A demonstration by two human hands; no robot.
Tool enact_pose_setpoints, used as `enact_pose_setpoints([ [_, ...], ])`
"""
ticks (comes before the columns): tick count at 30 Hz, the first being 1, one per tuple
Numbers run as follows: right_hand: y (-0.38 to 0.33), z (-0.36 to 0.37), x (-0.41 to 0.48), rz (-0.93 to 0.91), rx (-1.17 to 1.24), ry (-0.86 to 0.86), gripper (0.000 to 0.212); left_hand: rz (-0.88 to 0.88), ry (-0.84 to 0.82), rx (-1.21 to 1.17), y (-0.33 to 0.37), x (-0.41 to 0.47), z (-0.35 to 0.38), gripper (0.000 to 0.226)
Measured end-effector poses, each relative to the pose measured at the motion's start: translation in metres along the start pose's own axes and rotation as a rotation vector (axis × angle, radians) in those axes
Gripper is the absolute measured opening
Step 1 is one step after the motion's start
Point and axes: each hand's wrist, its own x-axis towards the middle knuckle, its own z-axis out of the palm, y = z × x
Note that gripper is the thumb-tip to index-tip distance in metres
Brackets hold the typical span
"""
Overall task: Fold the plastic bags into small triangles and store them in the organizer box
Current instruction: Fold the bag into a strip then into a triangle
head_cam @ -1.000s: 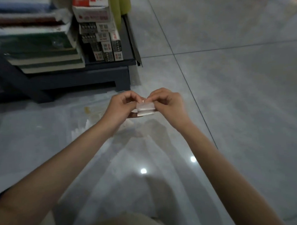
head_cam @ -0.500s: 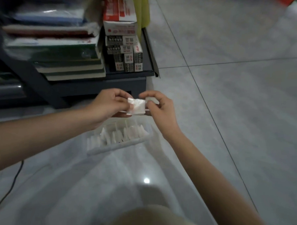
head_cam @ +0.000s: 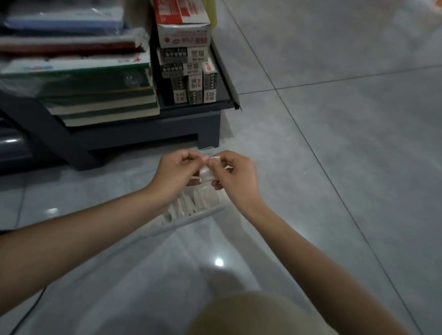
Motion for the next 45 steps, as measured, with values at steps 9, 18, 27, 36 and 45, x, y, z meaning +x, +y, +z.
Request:
enact_pose_setpoints([
  [9, 0.018, 0.003, 0.018, 0.259, 0.293, -0.002, 0.008, 0.089, 0.068, -0.040, -0.028, 0.031, 0.016, 0.012],
  [18, 0.052, -0.014, 0.027, 0.182, -0.140, 0.091, 0.009, 0.639, -0.349, 1.019, -0.085, 0.037, 0.015, 0.054],
  [27, 0.065, 0.001, 0.021, 0.078, -0.403, 0.038, 0.004, 0.864, -0.347, 1.275, -0.124, 0.039, 0.006, 0.049],
  [36, 0.068, 0.012, 0.016, 0.025, -1.000, -0.036, 0.016, 0.894, -0.297, 1.197, -0.129, 0.039, 0.006, 0.056],
  [45, 0.070, -0.002, -0.001, 0.046, -0.687, -0.119, 0.033, 0.851, -0.291, 1.223, -0.126, 0.038, 0.007, 0.053],
])
